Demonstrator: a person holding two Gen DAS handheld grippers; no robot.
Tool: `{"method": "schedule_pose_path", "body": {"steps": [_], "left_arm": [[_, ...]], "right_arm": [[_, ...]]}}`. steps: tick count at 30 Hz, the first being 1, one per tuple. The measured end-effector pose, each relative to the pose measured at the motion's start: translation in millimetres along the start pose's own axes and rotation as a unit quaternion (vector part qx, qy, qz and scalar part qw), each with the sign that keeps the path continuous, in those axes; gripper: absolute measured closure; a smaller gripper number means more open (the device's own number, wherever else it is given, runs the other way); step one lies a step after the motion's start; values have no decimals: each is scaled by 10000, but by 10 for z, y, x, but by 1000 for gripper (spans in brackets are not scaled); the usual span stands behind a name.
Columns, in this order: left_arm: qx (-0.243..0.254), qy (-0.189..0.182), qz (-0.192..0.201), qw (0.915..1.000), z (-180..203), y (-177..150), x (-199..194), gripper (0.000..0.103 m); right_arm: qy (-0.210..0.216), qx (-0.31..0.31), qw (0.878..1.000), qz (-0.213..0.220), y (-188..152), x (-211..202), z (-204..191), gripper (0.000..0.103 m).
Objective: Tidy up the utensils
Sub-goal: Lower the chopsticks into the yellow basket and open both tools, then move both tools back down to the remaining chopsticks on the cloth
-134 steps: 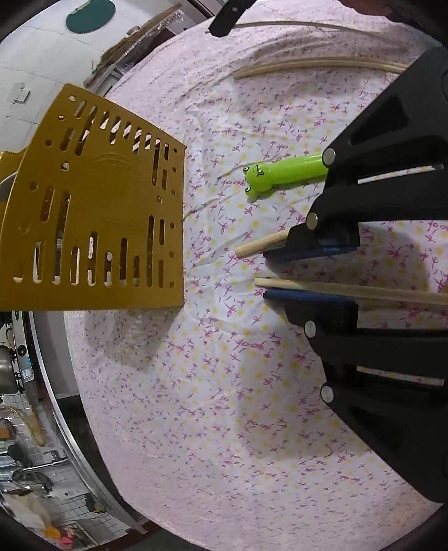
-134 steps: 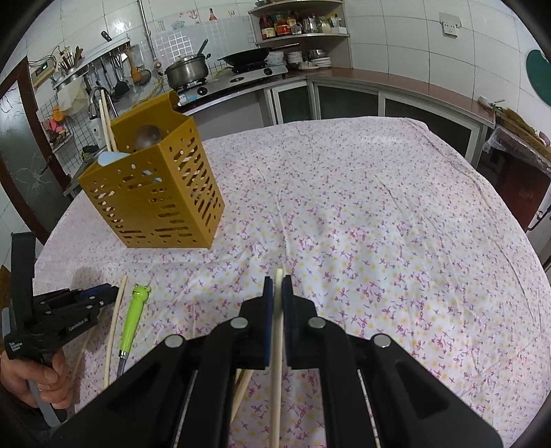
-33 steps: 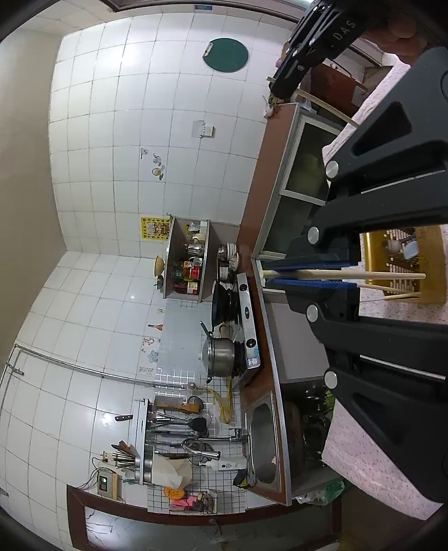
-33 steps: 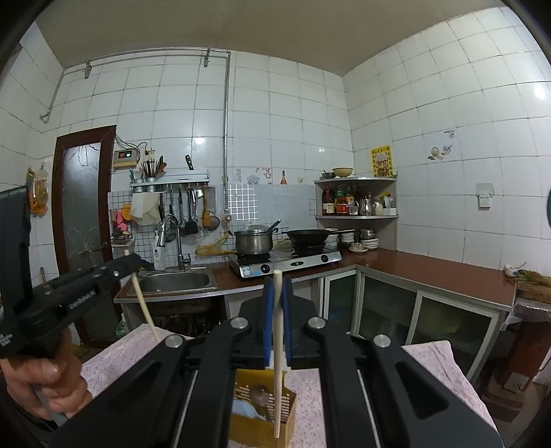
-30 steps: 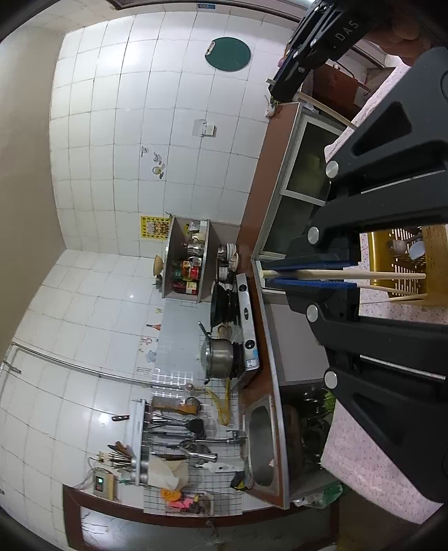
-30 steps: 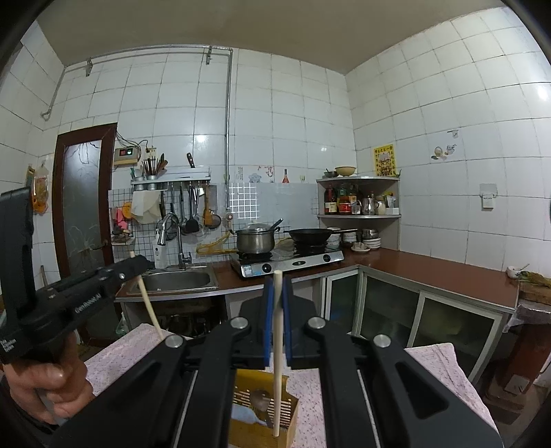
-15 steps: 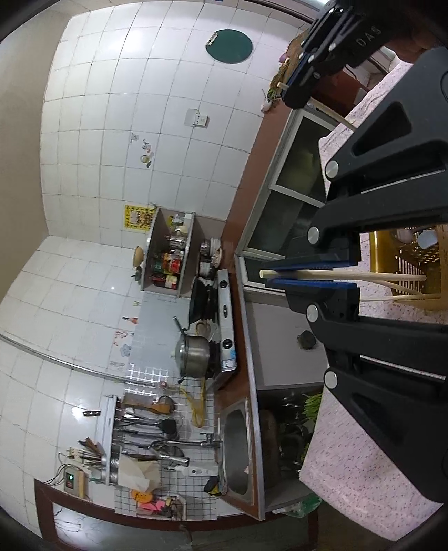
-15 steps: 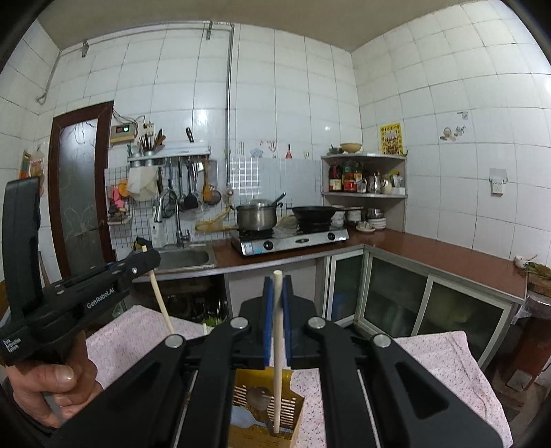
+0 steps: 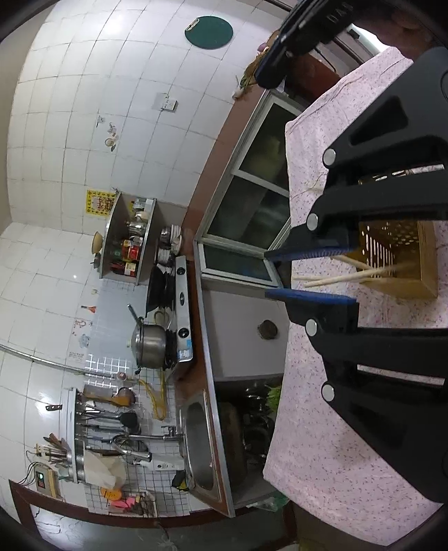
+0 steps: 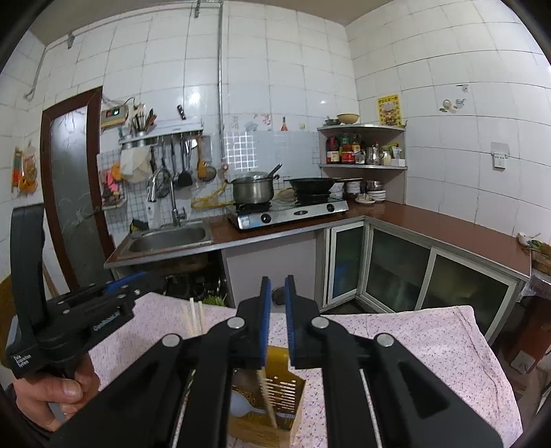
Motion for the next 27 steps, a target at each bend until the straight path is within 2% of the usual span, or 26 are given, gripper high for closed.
{"method": "schedule_pose_path", "body": {"steps": [2,5,11,19,25,27], "left_arm": [[28,34,-5,10000,-30,1,-52,80],[6,111,-94,9999,-129,-50,-146,79],[36,249,-462,9986,-330,-424,-382,77],[-105,319,-1066,9937,-493,-1278,-717,75],[-340,294,-1475,9880,-475,-1836,-836,75],[-267,252,-1624,9860,-394,-2012,-851,75]], "right_arm": [[-23,50,10000,34,19,-64,48,90],[-118,62,9999,44,-5,-174,147,90],[-438,229,9986,-206,-316,-445,505,90],[-963,662,9894,-866,-1204,-761,1063,89],[-1142,931,9780,-1478,-1911,-878,1219,89],[-1184,945,9747,-1643,-2083,-891,1215,89]]}}
Point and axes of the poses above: each gripper's, at about its wrist camera, not at the fingertips, and x roughly the way its jaws point, z to its right, y to its top, the point moved 10 cm from there along x, roughly the way its jaws point, and after that the axes turned 6 degrees about x, right-handed, at the moved point
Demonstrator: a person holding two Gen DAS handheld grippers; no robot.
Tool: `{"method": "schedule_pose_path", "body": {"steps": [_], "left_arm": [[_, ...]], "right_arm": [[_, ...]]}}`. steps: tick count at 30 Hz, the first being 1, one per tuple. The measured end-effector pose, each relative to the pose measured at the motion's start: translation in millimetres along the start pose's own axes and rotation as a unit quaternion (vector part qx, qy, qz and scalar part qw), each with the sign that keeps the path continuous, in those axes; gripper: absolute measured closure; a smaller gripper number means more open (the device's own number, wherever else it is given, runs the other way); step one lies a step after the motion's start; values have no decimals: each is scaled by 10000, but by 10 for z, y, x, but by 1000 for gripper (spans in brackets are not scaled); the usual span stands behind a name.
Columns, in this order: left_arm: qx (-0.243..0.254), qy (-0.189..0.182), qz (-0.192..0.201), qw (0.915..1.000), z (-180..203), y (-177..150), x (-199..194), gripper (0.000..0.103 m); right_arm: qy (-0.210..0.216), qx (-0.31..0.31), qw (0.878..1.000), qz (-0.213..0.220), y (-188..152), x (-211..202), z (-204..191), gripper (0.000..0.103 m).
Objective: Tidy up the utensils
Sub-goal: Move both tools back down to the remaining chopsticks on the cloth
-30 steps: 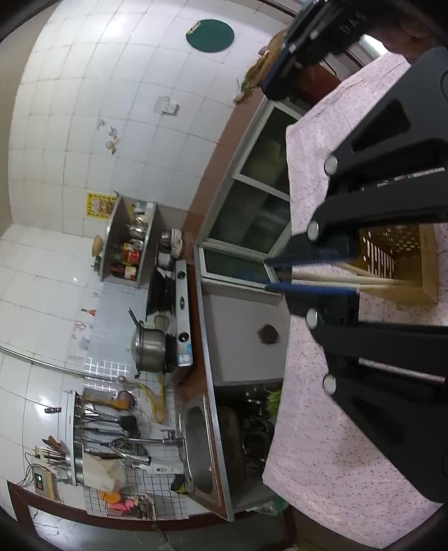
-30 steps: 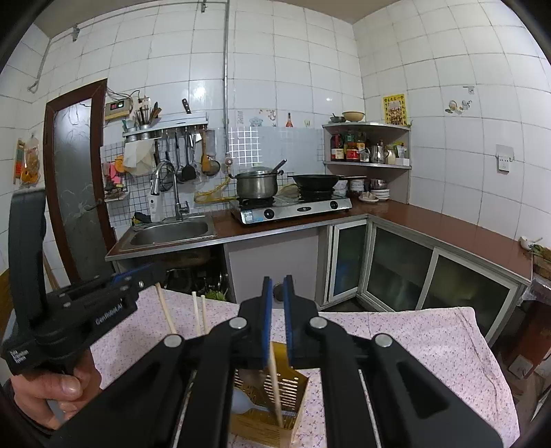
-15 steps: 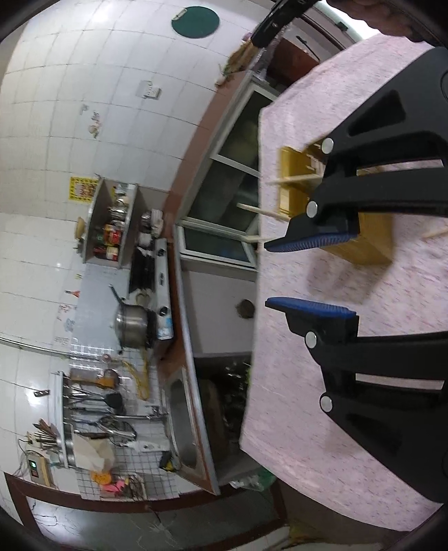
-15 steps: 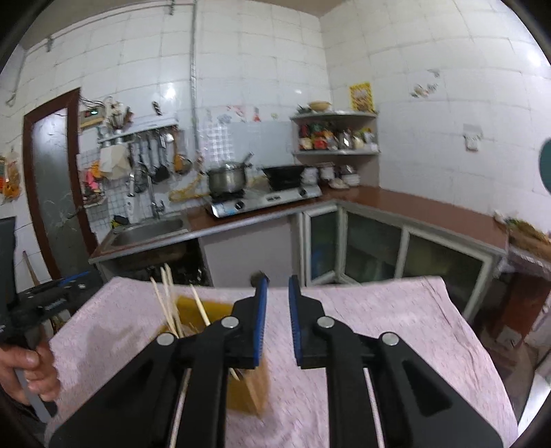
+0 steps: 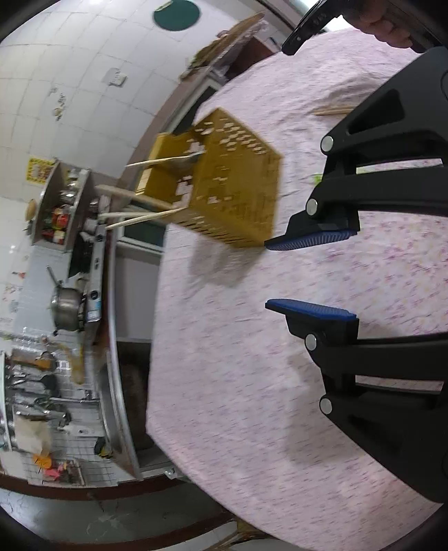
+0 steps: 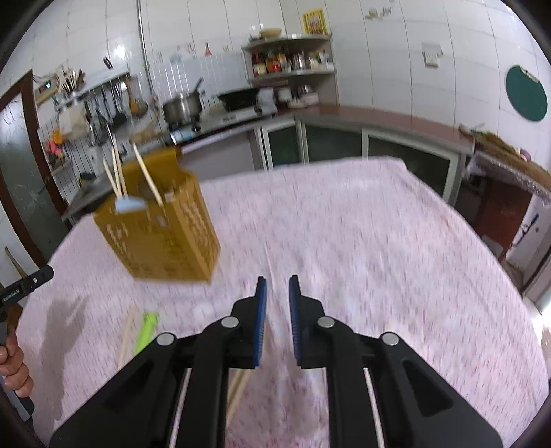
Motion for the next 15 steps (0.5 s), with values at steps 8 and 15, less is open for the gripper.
{"method": "schedule_pose_path", "body": {"steps": [8,15], "left_arm": [[113,-156,-438,9989,222,-385,206,75],[193,-251,-658,9973,377,-505,338,75]], "right_arm": [[-25,-78,9989,-454,-432,170,-87,89],[-43,-100,9969,-783,-634,358,-167,89]]}}
Point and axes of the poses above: each gripper's, at about its wrist camera, not at the fingertips, and x roughly the way its jaws point, z to its right, y to its top, the point moved 10 cm from there along x, roughly the way its jaws point, and after that the axes turned 6 degrees about x, right-handed, at the moved point
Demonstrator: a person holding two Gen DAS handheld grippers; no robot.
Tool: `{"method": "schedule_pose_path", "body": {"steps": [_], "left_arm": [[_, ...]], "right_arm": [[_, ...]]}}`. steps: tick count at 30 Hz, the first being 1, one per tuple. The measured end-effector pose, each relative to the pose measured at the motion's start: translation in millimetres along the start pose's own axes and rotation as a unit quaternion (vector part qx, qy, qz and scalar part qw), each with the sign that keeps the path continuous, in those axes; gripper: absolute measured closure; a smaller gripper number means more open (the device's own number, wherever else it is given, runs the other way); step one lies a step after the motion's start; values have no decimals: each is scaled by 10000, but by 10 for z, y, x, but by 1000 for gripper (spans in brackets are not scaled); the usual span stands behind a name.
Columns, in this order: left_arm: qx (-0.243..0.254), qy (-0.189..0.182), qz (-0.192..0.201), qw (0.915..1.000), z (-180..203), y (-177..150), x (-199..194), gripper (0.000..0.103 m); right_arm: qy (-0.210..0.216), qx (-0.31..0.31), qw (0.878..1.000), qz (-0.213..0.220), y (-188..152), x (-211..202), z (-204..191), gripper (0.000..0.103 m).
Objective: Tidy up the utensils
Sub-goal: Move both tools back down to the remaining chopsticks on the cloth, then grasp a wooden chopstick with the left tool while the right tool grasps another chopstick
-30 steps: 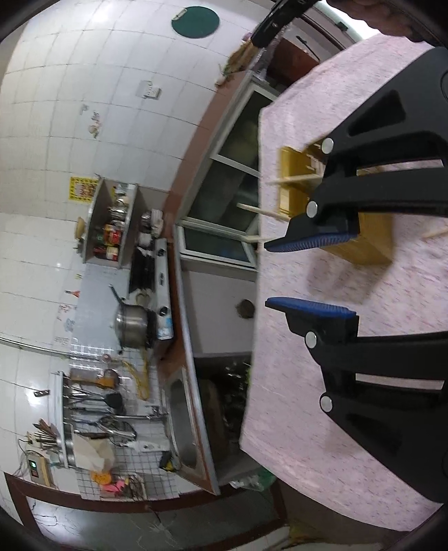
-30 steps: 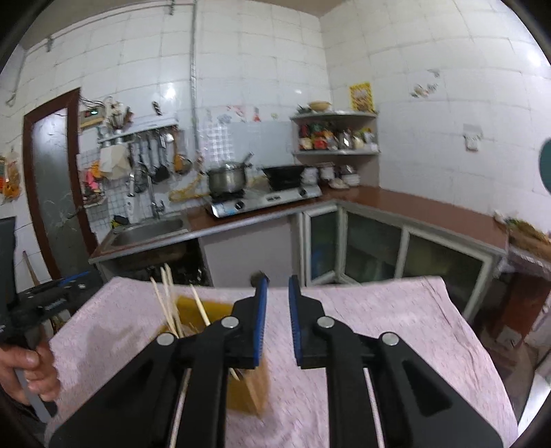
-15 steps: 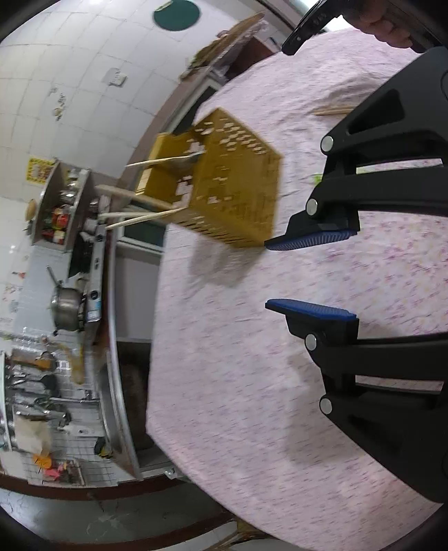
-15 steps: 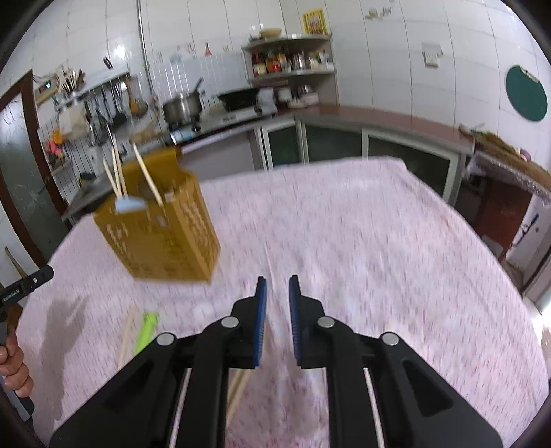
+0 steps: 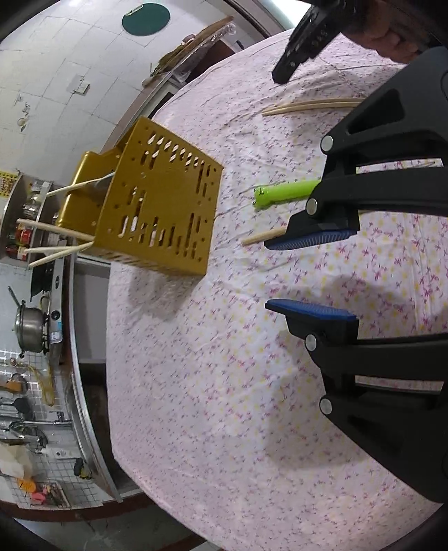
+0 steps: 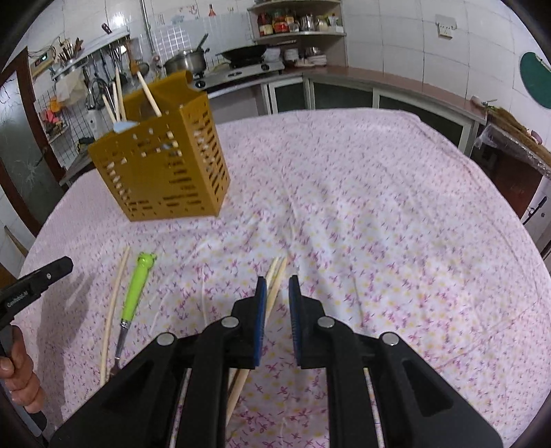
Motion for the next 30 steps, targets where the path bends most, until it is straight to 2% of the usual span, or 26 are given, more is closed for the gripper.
{"method": "schedule_pose_path", "body": {"steps": [14,28,30], "left_arm": [[101,-83,-435,9990,217,-47,402,75],[52,-211,-835,9963,412,113,791,75],[165,-126,-860,9961,451,106,813,75]], "right_arm": [[-53,3,9989,-460,-134,356,-38,89],[-83,0,9981,-616,25,592,-25,90],[-71,-7,9981,-616,46,602,-16,90]]}}
Point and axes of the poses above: each gripper's, at about its wrist camera, not at the fingertips, and x roughly the way its jaws point, z to its right, y to its top, the point moved 10 cm from there along x, roughly the way its jaws point, and after that the axes turned 6 degrees about x, right-handed, at the moved point
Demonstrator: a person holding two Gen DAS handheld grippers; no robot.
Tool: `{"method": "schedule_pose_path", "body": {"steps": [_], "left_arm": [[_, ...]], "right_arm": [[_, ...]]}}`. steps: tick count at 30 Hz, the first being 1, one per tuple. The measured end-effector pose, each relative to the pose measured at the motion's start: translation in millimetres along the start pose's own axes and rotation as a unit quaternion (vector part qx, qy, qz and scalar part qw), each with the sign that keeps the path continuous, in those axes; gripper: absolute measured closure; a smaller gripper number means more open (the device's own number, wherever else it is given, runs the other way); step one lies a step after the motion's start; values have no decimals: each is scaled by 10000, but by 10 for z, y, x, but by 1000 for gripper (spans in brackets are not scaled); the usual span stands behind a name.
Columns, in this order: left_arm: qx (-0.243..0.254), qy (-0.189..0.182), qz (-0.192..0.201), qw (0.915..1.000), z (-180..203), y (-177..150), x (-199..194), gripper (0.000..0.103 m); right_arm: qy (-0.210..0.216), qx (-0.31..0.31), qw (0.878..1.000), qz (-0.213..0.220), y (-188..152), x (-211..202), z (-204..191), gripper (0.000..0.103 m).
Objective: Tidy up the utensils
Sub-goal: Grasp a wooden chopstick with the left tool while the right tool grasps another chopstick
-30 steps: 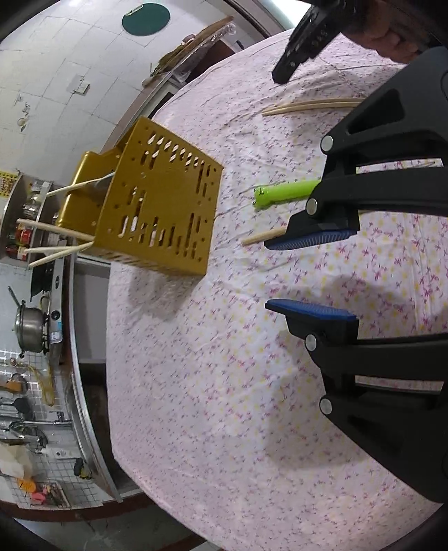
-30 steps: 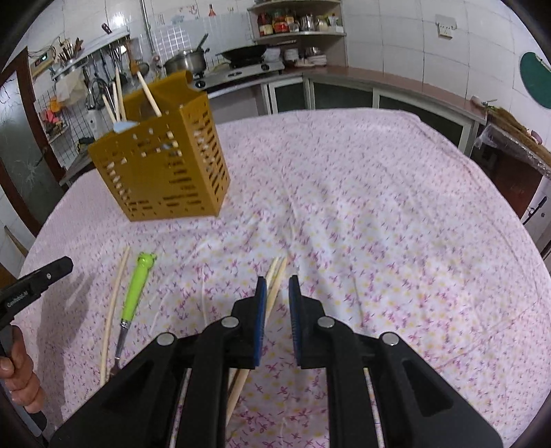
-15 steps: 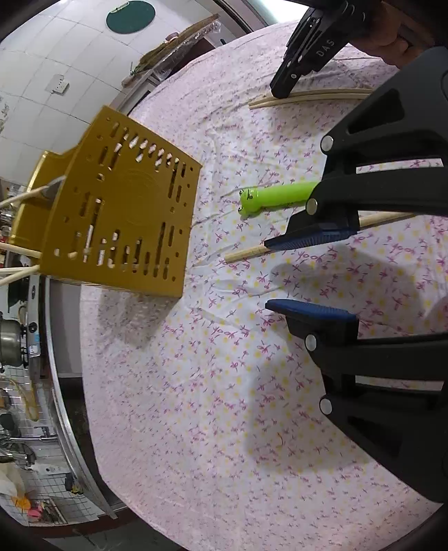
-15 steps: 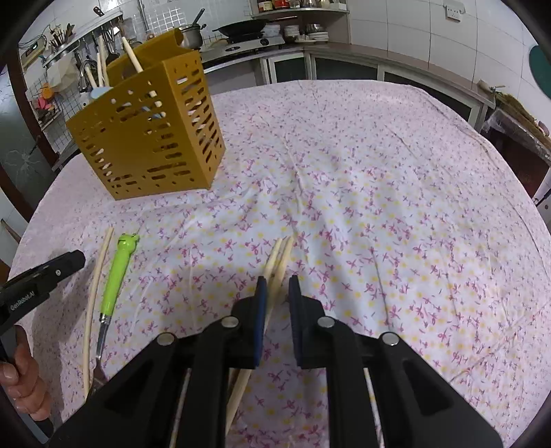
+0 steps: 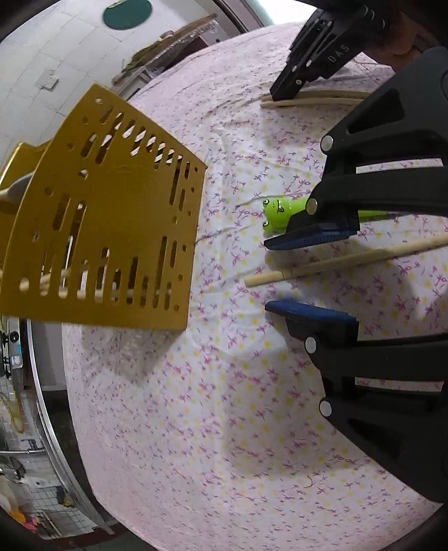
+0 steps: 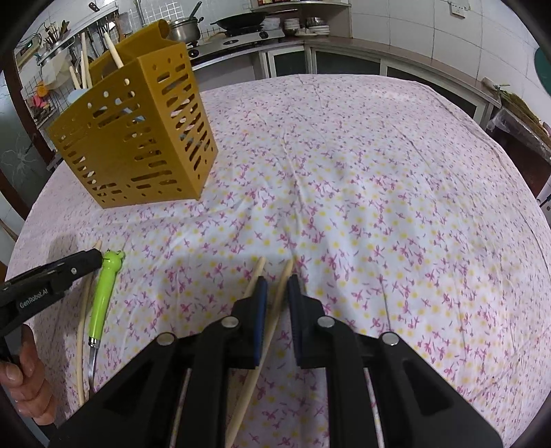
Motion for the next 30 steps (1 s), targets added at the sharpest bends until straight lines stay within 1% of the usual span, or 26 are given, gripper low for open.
{"method": "schedule_pose_path", "body": {"steps": [3,6,8,9,10,11,12,14,16,17,18,20,21,30], "left_arm": [[146,223,-12,9996,26,0,33,75],[181,412,-6,9990,73,28,68,75],[225,539,48,9983,86,36,83,79],[210,562,58,9982,77,31,73,83],[156,581,64,9982,64,41,73,89],[113,576,73,9983,56,51,72,92],[94,555,74,9984,46,61,69,96],[56,474,68,9988,14,55,49,98],[1,375,83,9993,-17,64,56,99],[-78,248,105,9996,-30,63,35,99],[-166,117,132,9997,-43,68,6,99],[-210,-18,211,9996,-71,96,-57,99],[-185,-45,292,9994,-76,118,-121,99],[-40,-66,624,9980,-79,204,-482,99]], "right_arm": [[13,-4,10000,8,13,2,7,89],[4,-17,10000,32,30,23,-6,90],[-23,-41,10000,57,38,28,-15,89],[-34,-62,10000,66,42,34,-22,89],[-61,-105,9999,73,44,37,-31,90],[-81,-138,9998,77,41,36,-41,91],[-81,-153,9998,79,42,42,-52,92],[-38,-155,9998,79,49,45,-58,93],[17,-98,9999,51,65,42,-51,95],[45,-72,10000,43,71,37,-49,97],[77,-45,10000,44,84,24,-46,97],[117,-39,9999,120,115,-40,-43,98],[147,-34,9998,163,133,-84,-49,98],[325,48,9983,484,298,-384,-59,97]]}}
Point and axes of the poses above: each gripper's, at about its wrist camera, not at the fingertips, and x roughly the way its jaws point, z to its right, y to its top, the point moved 10 cm from there along x, roughly the way its jaws point, and after that the axes turned 6 degrees about x, right-handed, at the moved point
